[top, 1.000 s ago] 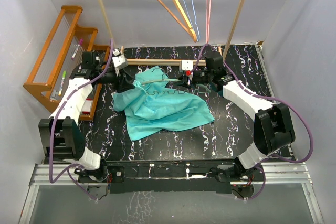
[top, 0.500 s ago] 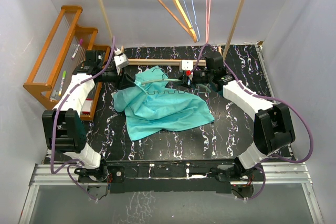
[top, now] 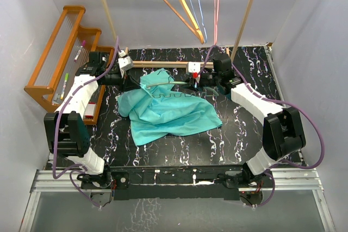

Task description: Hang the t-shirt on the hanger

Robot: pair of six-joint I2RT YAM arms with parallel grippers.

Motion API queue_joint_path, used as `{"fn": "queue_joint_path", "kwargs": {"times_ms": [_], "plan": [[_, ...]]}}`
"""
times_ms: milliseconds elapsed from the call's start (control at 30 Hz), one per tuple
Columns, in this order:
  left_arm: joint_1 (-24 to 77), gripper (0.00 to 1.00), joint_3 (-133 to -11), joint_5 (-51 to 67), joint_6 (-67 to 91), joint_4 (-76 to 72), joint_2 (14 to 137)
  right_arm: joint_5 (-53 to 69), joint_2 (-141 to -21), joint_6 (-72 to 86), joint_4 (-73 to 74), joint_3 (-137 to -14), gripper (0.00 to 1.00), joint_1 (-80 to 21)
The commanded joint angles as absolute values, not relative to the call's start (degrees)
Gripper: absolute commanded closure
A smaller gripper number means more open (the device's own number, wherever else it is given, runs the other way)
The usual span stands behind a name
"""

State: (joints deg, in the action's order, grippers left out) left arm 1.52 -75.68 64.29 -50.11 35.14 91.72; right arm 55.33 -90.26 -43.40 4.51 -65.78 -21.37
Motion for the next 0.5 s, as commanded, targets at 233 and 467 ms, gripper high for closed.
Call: {"fn": "queue_joint_path", "kwargs": {"times_ms": [233,467], "plan": [[4.4,1.00,-78.9,68.4,-51.6,36.8,92.0,57.5,-90.6,-42.4,0.7,-66.6,0.92,-21.7],[6.8,1.00,-78.8,68.2,-48.4,33.3,91.9,57.6,-90.9,-41.9,0.0,-66.7,0.92,-22.2]]}}
